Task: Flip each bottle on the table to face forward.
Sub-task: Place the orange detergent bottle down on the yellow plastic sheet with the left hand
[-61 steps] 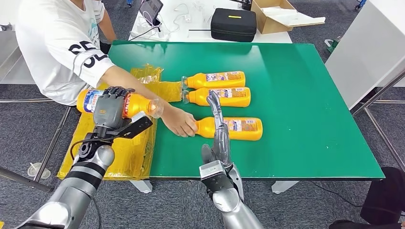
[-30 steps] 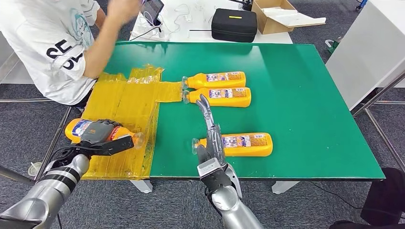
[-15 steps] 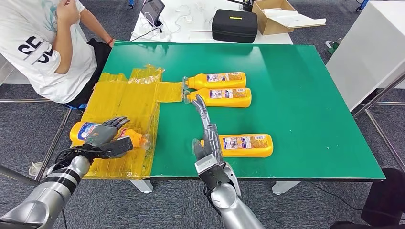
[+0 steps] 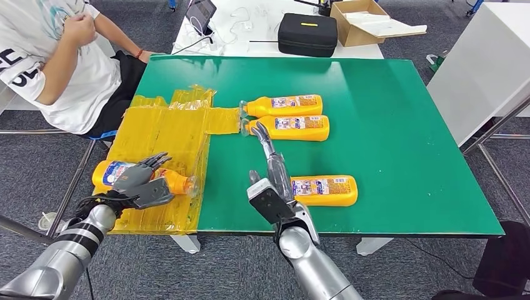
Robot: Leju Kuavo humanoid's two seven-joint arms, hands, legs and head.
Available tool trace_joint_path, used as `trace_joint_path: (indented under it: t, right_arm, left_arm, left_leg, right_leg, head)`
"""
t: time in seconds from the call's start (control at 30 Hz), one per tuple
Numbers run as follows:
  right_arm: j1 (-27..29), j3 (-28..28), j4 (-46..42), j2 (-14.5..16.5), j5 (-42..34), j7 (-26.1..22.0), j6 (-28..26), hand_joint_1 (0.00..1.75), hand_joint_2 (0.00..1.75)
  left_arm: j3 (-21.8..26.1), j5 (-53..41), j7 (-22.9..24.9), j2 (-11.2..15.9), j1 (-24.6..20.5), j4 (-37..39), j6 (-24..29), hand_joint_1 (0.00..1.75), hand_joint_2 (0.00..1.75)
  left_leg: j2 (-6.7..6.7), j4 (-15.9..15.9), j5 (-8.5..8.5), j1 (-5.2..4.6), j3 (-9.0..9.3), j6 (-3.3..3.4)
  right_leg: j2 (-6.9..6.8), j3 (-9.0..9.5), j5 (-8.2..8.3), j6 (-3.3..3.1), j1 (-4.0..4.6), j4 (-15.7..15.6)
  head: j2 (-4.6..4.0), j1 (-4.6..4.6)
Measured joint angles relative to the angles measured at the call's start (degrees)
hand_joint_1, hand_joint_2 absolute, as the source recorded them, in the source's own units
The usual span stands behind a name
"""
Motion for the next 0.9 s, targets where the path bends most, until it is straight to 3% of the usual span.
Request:
trace_joint_path:
  t: [0.17, 0.3, 0.47, 0.6, 0.77, 0.9]
  right_arm:
    - [-2.35, -2.30, 3.11, -1.36, 2.71, 1.30, -0.50, 0.00, 0.00]
    - [-3.94, -3.12, 5.63, -2.86, 9.41, 6.49, 0.08, 0.00, 1.75]
    - [-6.92, -1.99, 9.82, -7.08, 19.24, 17.01, 10.35, 0.00, 1.75]
    - [-7.75, -0.89, 11.58, -10.50, 21.17, 19.33, 14.56, 0.00, 1.75]
    - [-8.03, 0.32, 11.49, -14.08, 21.47, 20.60, 18.15, 0.00, 1.75]
    - [-7.71, 1.67, 8.49, -18.21, 19.60, 20.04, 22.39, 0.00, 1.75]
  left_arm:
    - [0.40, 4.34, -0.81, 0.81, 0.82, -1.46, -3.96, 0.00, 0.00]
    - [0.85, 13.45, -0.95, 0.76, 3.48, -4.85, -2.69, 0.00, 0.00]
    - [7.31, 29.50, -0.84, -3.75, 9.03, -12.53, 6.16, 0.00, 0.00]
    - [14.80, 36.16, -0.78, -7.83, 12.33, -19.48, 9.22, 0.00, 1.75]
    - [20.51, 36.68, -0.73, -10.74, 15.08, -25.89, 12.90, 0.00, 1.75]
    - [22.47, 36.70, -0.70, -12.15, 16.78, -29.17, 14.97, 0.00, 1.75]
  left_leg:
    - [-0.04, 0.00, 0.00, -0.01, 0.05, 0.00]
    - [-0.02, 0.01, -0.01, -0.01, 0.07, 0.00]
    - [-0.02, 0.04, 0.00, -0.02, -0.10, 0.01]
    - [-0.03, 0.05, -0.01, -0.03, -0.19, 0.02]
    - [-0.02, 0.05, -0.02, -0.01, -0.26, 0.02]
    - [-0.03, 0.05, -0.02, -0.02, -0.33, 0.02]
  right_leg:
    - [-0.01, 0.06, 0.00, 0.00, -0.01, 0.00]
    - [0.00, 0.02, 0.00, 0.01, -0.01, -0.01]
    - [0.00, -0.14, 0.04, 0.05, -0.03, -0.02]
    - [0.01, -0.21, 0.07, 0.09, -0.05, -0.02]
    - [0.01, -0.32, 0.06, 0.08, -0.02, -0.02]
    - [0.01, -0.37, 0.05, 0.08, -0.02, -0.02]
  head:
    - [0.00, 0.00]
    - [0.00, -0.01]
    - [0.00, 0.01]
    - [0.01, -0.01]
    - [0.01, -0.01]
    - [0.01, -0.01]
